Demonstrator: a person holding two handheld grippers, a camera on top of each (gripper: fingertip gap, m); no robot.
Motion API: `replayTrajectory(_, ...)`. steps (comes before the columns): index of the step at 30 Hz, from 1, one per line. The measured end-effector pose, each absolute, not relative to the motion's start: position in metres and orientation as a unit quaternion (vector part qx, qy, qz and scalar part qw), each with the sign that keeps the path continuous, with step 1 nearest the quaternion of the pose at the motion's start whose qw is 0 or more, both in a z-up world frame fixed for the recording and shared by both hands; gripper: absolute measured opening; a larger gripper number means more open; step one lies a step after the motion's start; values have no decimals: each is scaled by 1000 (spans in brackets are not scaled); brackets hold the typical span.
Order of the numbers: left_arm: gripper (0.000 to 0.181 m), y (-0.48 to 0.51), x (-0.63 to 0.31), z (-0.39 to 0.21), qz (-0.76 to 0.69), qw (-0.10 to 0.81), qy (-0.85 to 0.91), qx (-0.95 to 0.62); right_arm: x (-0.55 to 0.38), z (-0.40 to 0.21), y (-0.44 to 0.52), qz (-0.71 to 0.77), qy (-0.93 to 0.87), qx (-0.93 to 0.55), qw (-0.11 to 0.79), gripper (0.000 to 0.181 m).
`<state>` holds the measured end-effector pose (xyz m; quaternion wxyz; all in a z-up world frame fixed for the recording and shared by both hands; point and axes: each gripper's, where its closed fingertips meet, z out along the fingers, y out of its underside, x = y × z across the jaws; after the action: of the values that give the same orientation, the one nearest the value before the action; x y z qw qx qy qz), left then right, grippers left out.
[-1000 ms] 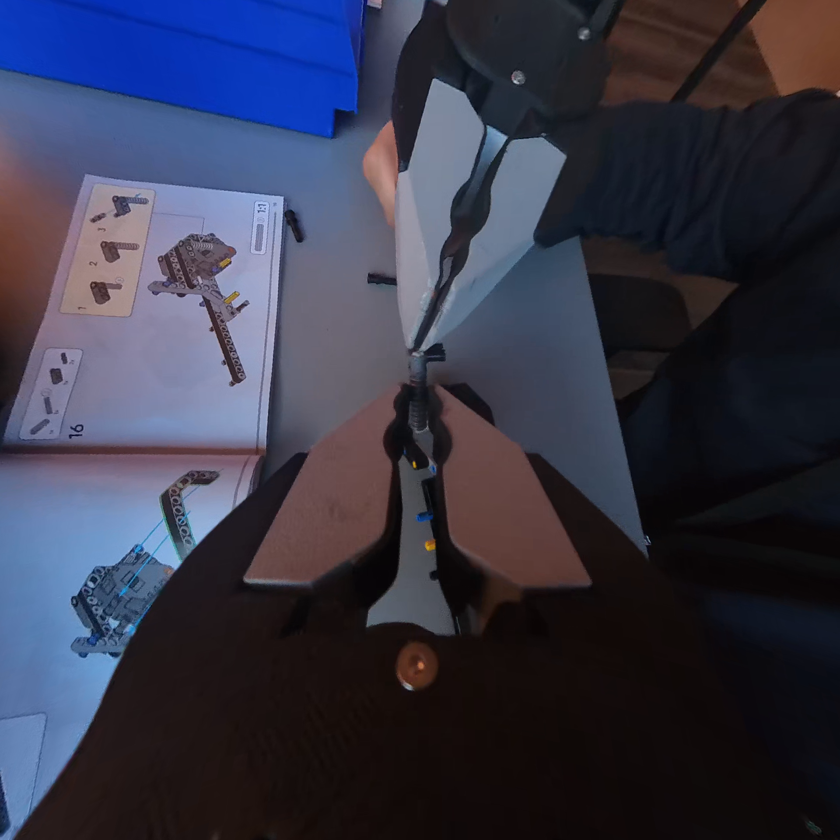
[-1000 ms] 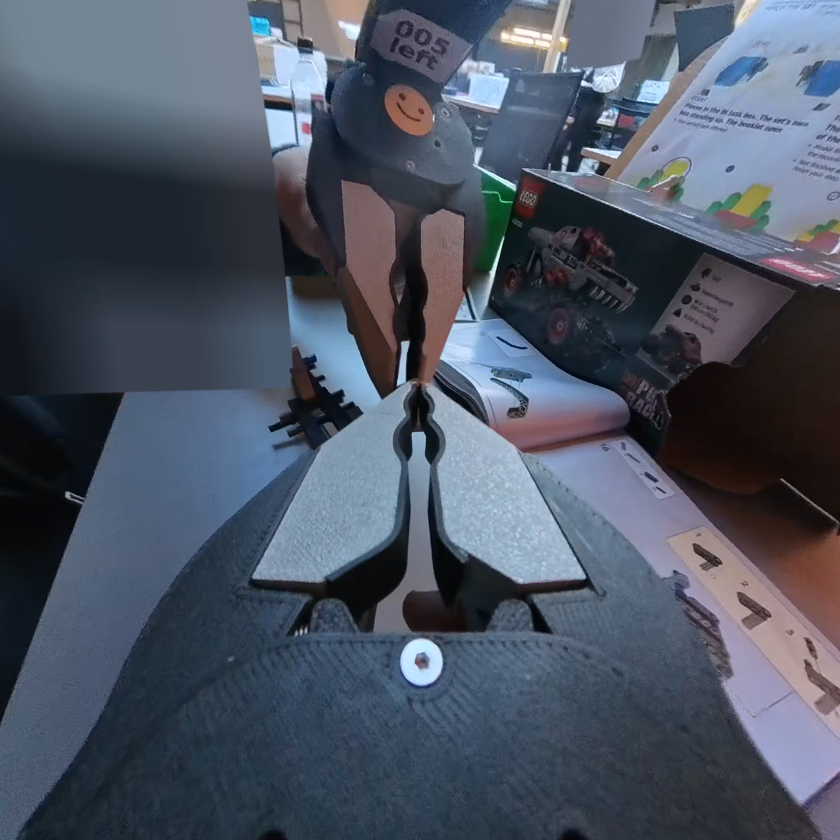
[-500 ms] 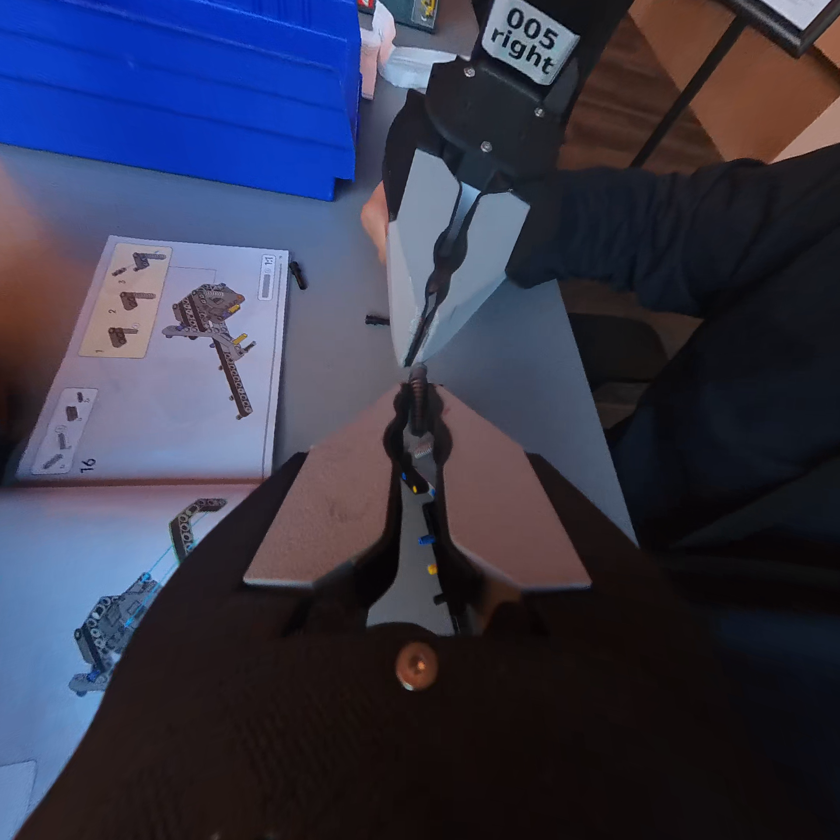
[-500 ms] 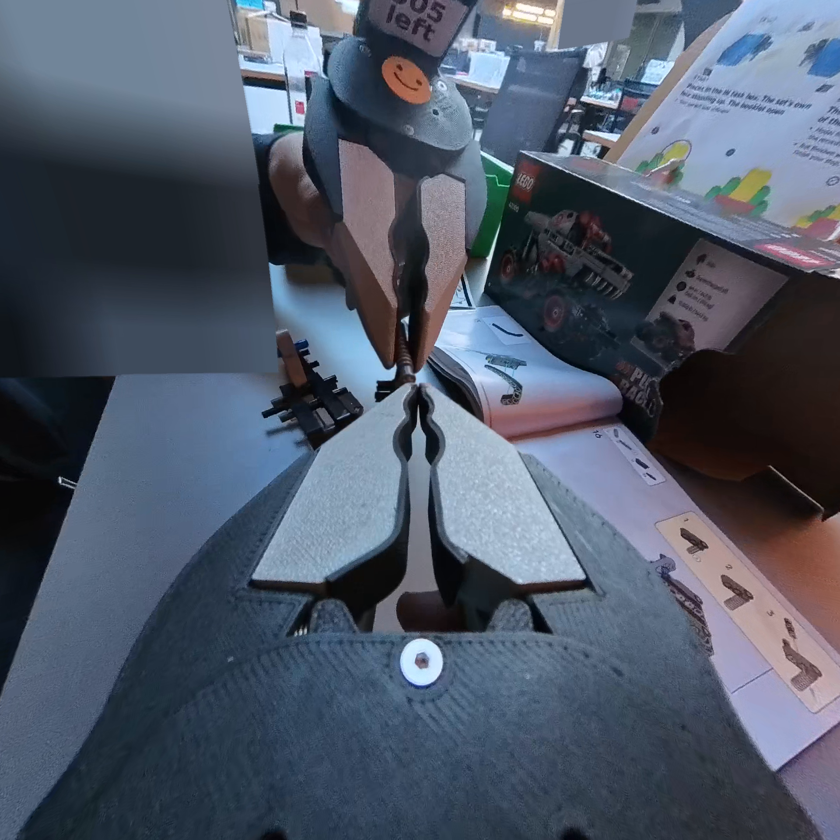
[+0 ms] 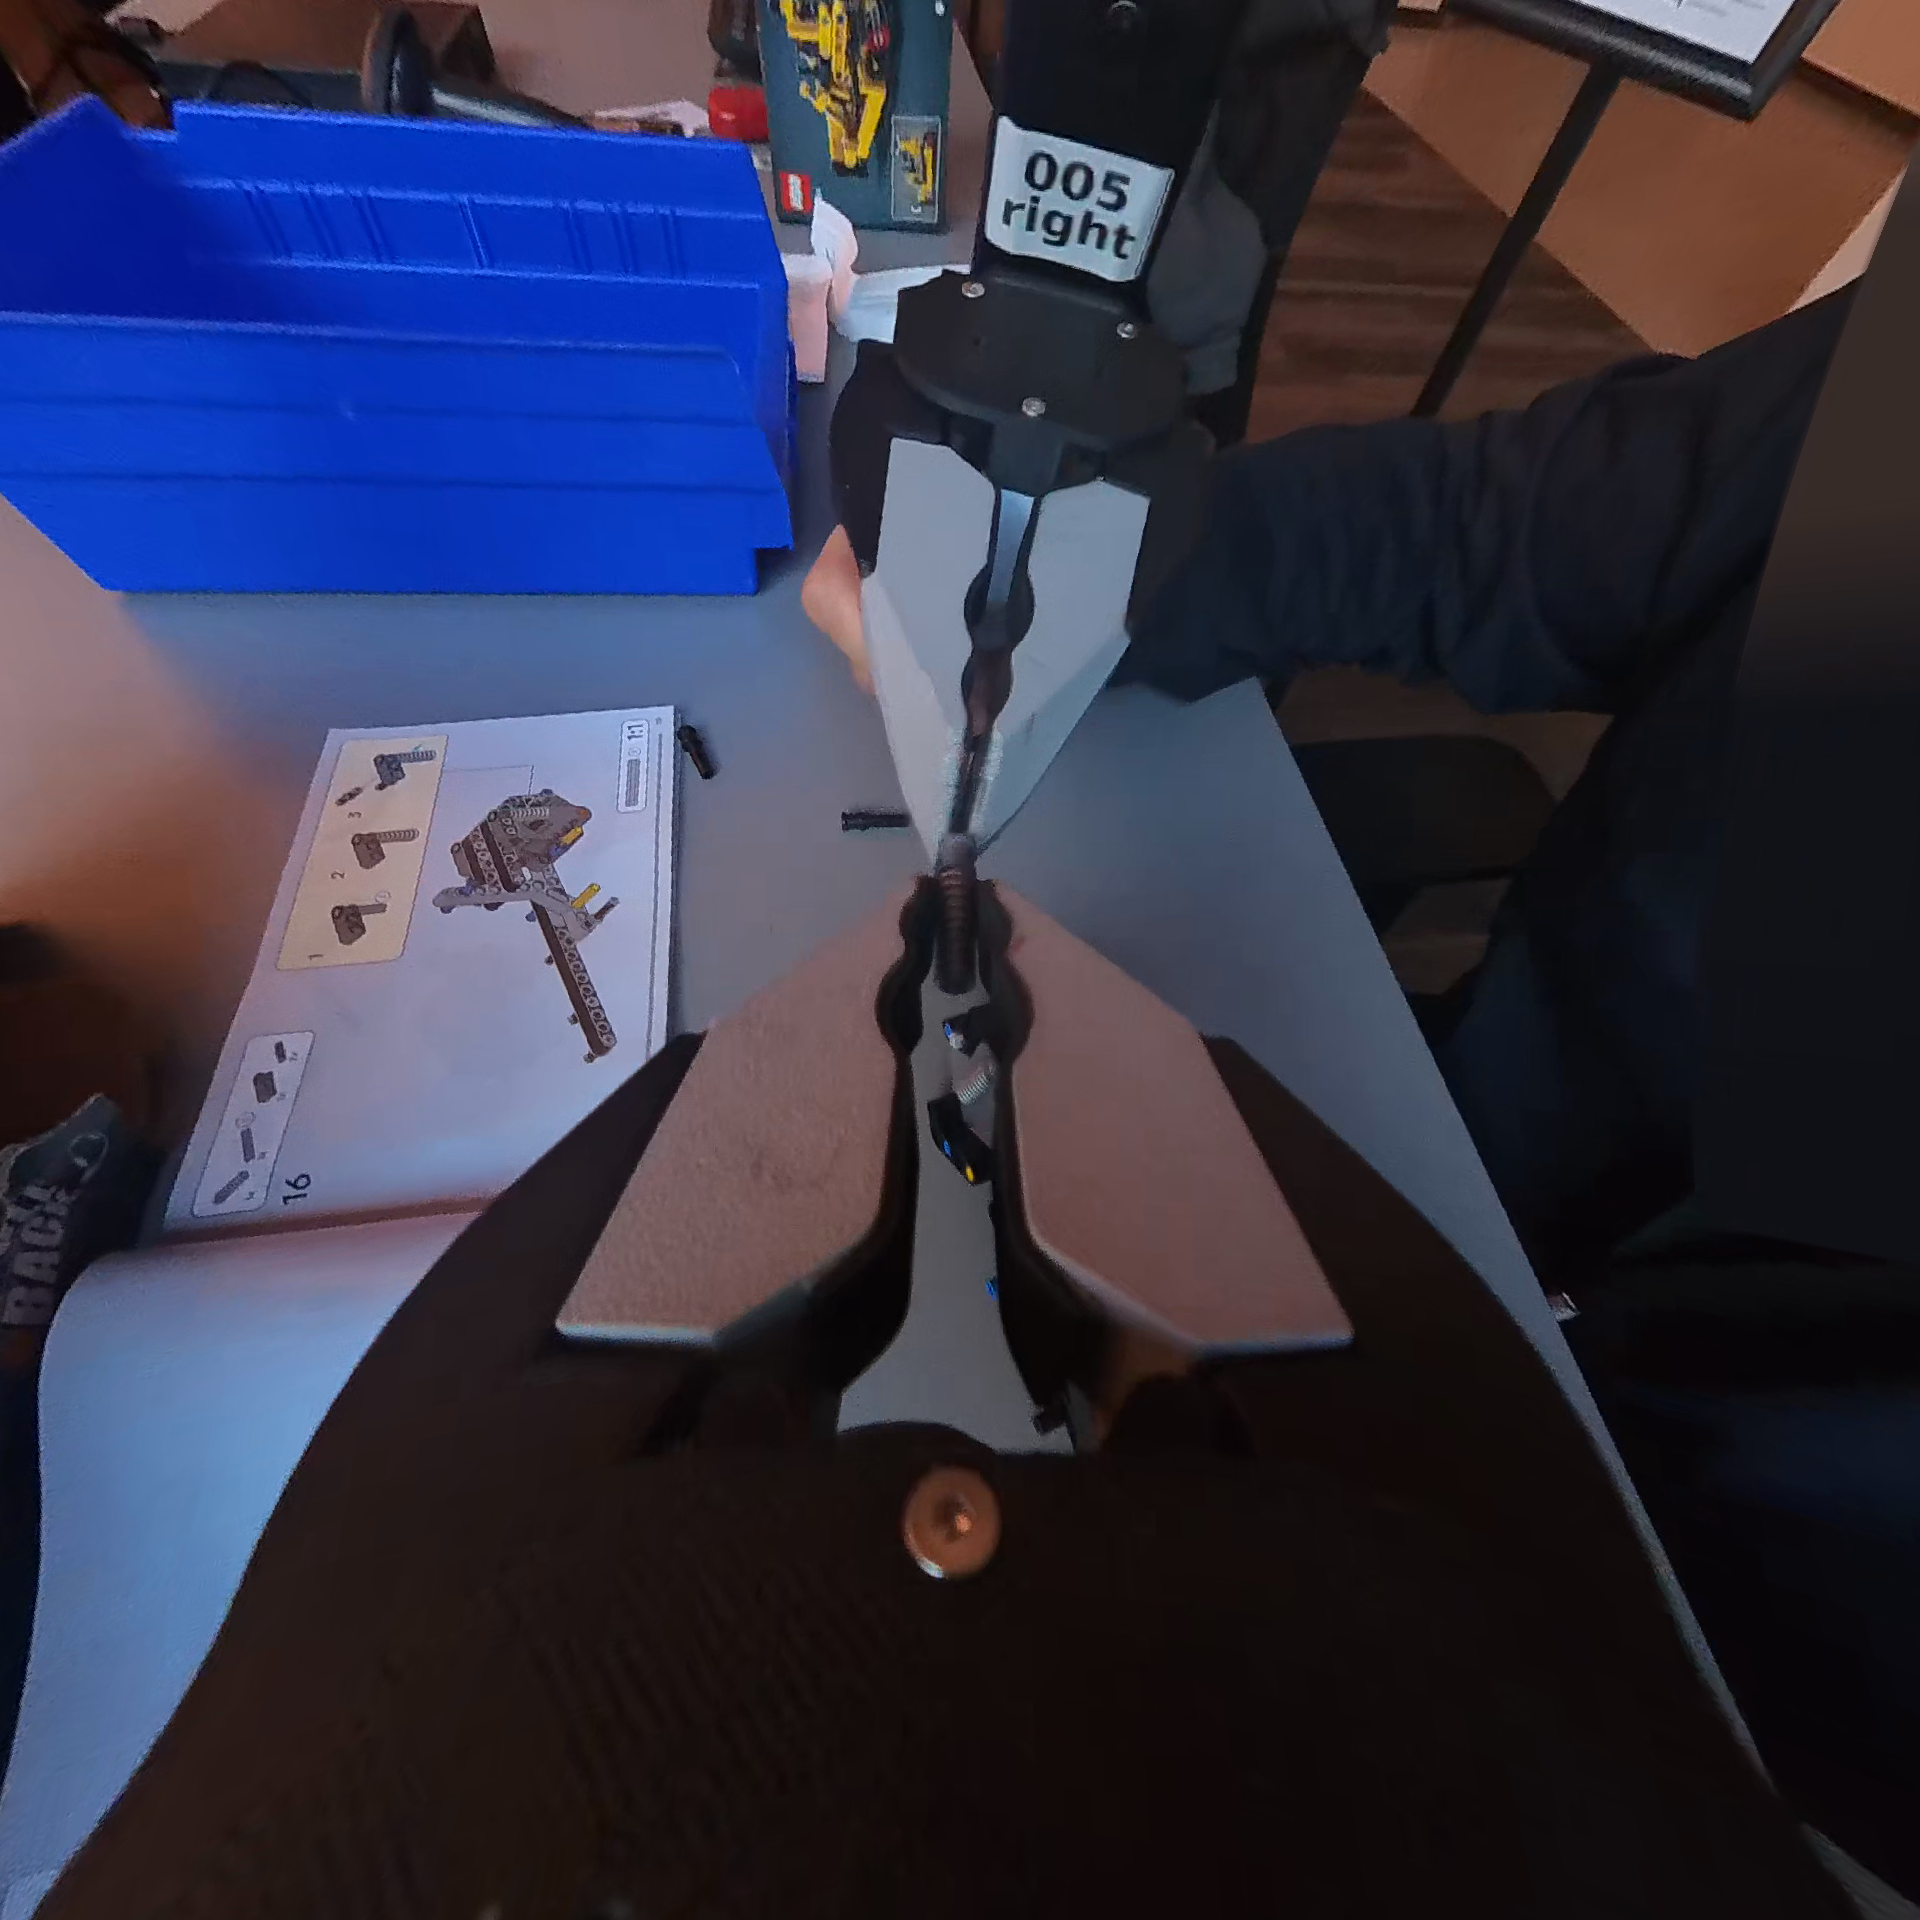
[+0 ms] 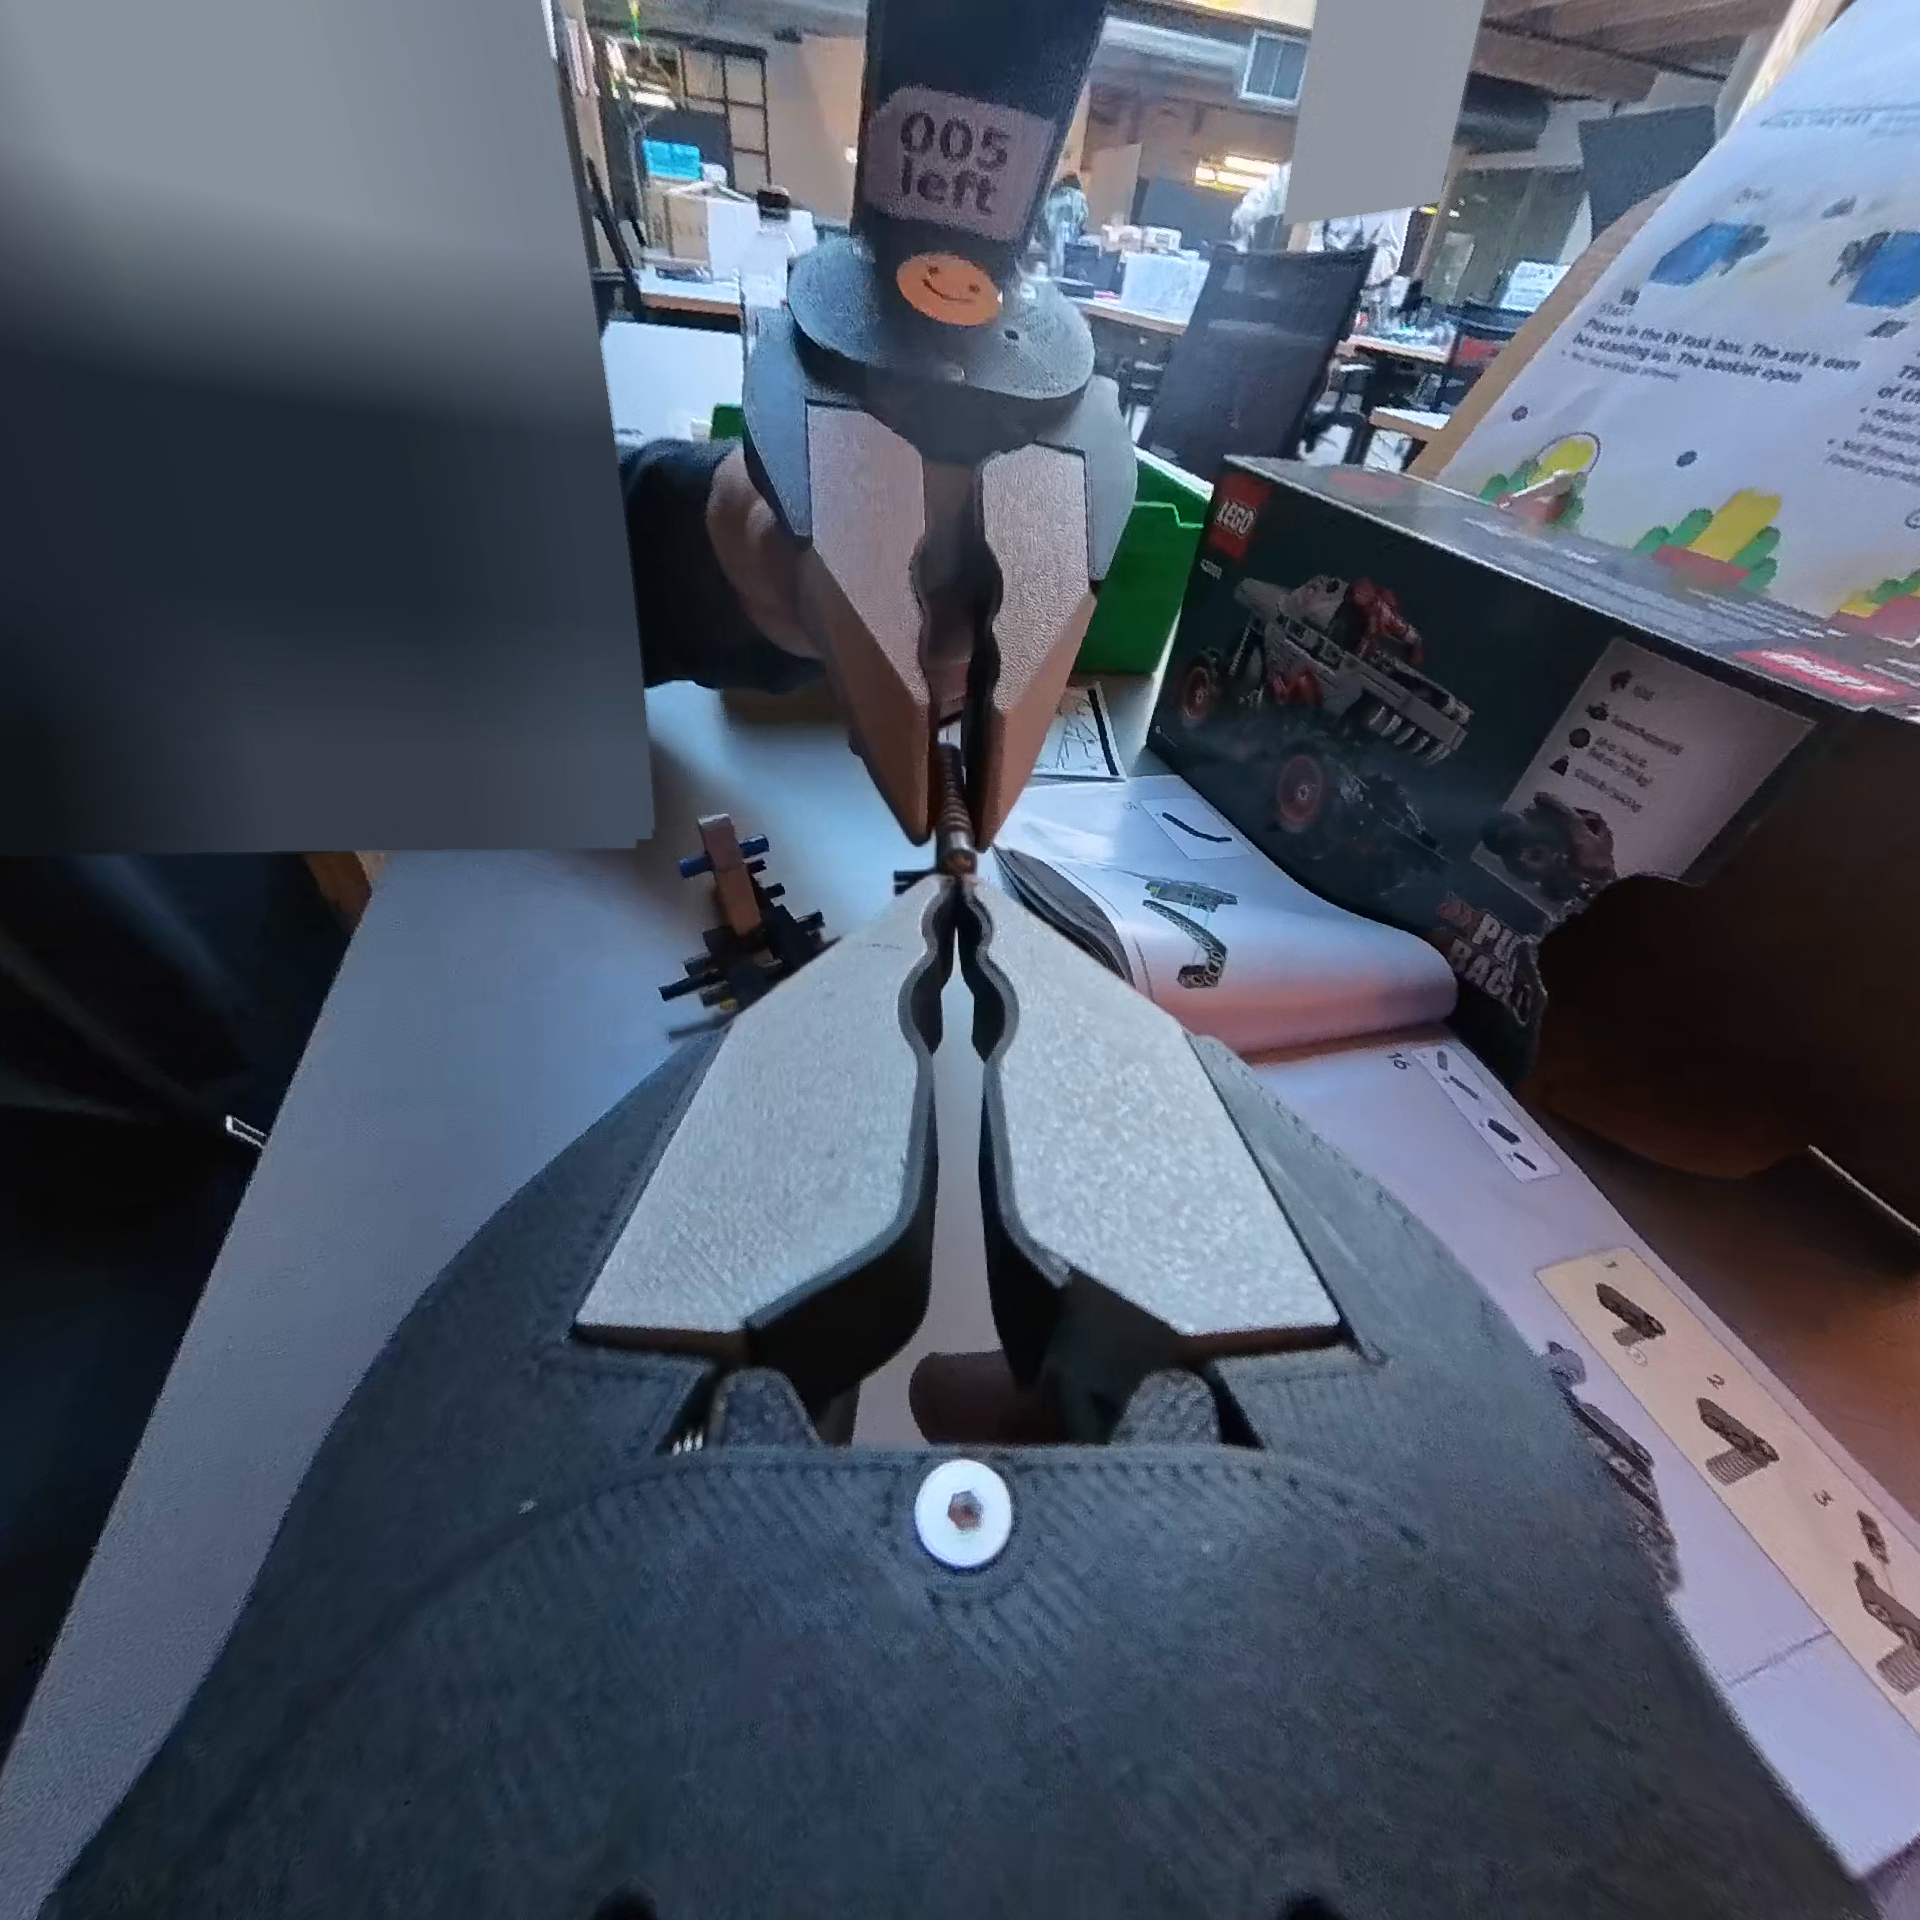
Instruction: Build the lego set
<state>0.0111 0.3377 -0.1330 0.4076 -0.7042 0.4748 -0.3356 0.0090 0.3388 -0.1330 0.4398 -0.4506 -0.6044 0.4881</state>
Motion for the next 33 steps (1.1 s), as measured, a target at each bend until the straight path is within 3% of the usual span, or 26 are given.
replayTrajectory(33, 4, 334, 10, -134, -337, 417, 487, -689, 8, -131, 334, 516, -594, -438, 434, 0)
